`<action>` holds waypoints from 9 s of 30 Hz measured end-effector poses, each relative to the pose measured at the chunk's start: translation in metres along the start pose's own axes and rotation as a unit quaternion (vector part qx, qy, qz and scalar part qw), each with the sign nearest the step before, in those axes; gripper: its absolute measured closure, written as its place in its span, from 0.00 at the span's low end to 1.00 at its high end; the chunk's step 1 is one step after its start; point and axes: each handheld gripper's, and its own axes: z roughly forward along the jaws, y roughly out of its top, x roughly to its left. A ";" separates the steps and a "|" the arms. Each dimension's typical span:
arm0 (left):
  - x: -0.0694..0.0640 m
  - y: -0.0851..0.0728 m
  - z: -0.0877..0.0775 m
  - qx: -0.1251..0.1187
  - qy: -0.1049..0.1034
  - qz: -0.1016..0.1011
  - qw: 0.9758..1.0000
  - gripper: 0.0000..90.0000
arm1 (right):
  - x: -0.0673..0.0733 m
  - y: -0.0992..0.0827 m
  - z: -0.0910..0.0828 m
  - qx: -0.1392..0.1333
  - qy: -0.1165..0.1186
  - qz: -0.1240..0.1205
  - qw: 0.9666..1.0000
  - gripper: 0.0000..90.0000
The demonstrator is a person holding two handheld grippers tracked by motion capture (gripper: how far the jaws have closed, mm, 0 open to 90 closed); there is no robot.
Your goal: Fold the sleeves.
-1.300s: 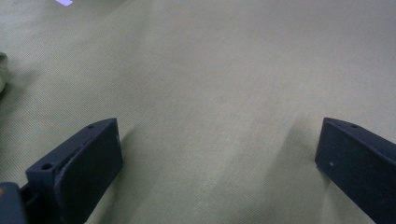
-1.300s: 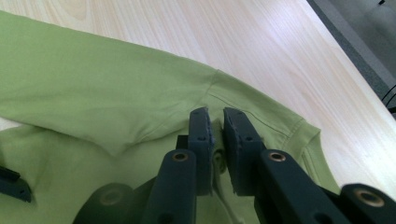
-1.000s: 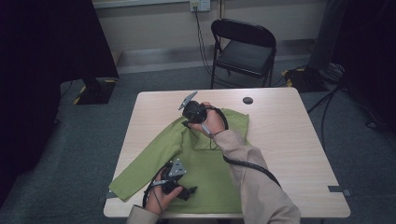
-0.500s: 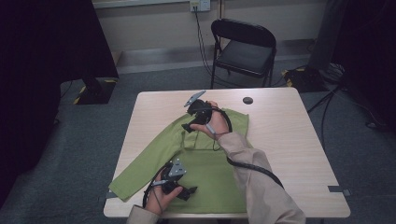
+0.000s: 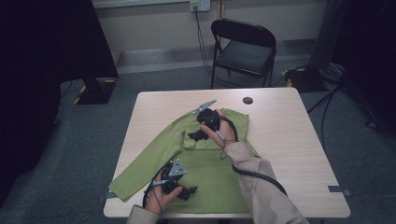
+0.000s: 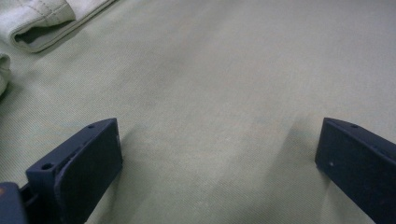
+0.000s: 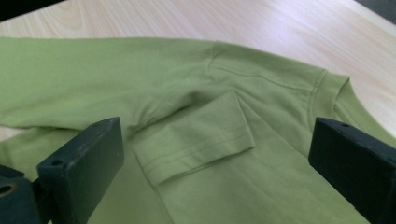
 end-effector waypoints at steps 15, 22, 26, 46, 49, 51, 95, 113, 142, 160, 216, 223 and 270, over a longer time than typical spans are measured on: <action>0.000 0.000 0.000 0.000 0.000 0.000 1.000 0.00 | 0.008 -0.047 0.031 0.008 0.005 0.006 1.000 0.03; 0.000 0.000 0.000 0.000 0.000 0.000 1.000 0.00 | 0.007 -0.066 0.041 0.024 -0.004 -0.002 1.000 0.02; 0.000 0.000 0.000 0.000 0.000 0.000 1.000 0.00 | 0.007 -0.071 0.042 0.007 -0.008 -0.004 1.000 0.00; 0.000 0.000 0.000 0.000 0.000 0.000 1.000 0.00 | 0.003 -0.066 0.033 -0.039 -0.003 0.010 0.999 0.19; 0.000 0.000 0.000 0.000 0.000 0.000 1.000 0.00 | -0.001 -0.059 0.031 -0.051 0.010 0.031 0.998 0.37; 0.000 0.000 0.000 0.000 0.000 0.000 1.000 0.00 | -0.003 -0.055 0.035 -0.041 0.005 0.039 0.998 0.42; 0.000 0.000 0.000 0.000 0.000 0.000 1.000 0.00 | 0.019 0.000 0.045 -0.096 0.037 0.059 0.993 0.22; 0.000 0.000 0.000 0.000 0.000 0.000 1.000 0.00 | 0.041 -0.009 0.073 -0.009 0.106 0.020 0.994 0.30; 0.000 0.000 0.000 0.000 0.000 0.000 1.000 0.00 | 0.009 -0.068 0.015 -0.038 0.030 0.016 0.999 0.02; 0.000 0.000 0.000 0.000 0.000 0.000 1.000 0.00 | -0.005 -0.107 -0.022 -0.039 0.008 0.035 0.999 0.03; 0.000 0.000 0.000 0.000 0.000 0.000 1.000 0.00 | -0.024 -0.182 -0.101 -0.034 -0.023 0.053 0.998 0.02; 0.000 0.000 0.000 0.000 0.000 0.000 1.000 0.00 | -0.026 -0.193 -0.109 -0.035 -0.025 0.056 0.997 0.02; 0.000 0.000 0.000 -0.001 0.001 0.000 1.000 0.00 | -0.021 -0.272 -0.162 0.004 -0.072 0.069 0.995 0.00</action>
